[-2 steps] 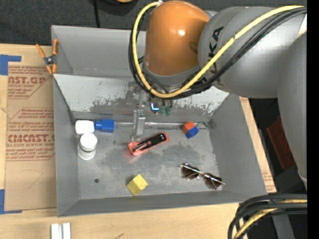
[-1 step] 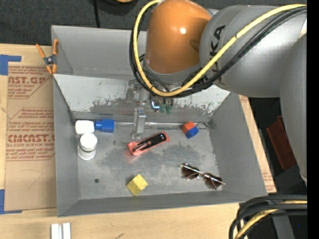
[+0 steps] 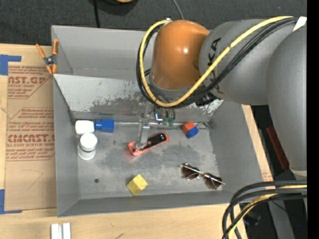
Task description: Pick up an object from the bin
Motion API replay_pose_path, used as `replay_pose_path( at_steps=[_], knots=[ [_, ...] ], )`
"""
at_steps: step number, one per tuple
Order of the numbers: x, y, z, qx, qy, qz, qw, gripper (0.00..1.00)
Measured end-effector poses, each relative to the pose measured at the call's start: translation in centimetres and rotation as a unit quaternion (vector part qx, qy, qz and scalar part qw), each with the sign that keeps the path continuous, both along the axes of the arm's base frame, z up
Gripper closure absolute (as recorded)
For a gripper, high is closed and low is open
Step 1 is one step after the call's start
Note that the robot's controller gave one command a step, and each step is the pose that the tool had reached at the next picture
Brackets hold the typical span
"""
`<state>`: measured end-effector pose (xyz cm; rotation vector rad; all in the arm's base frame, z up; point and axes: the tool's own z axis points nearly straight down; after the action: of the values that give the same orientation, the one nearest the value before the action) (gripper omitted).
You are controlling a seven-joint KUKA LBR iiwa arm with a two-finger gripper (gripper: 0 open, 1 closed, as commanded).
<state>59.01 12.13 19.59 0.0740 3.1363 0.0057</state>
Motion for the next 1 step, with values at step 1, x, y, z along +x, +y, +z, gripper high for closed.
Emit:
replay_pose_path(
  at_steps=[1],
  knots=[
    [-3.45,-3.86,-3.07,-0.001,0.0043,-0.06,0.9982,0.0]
  ],
)
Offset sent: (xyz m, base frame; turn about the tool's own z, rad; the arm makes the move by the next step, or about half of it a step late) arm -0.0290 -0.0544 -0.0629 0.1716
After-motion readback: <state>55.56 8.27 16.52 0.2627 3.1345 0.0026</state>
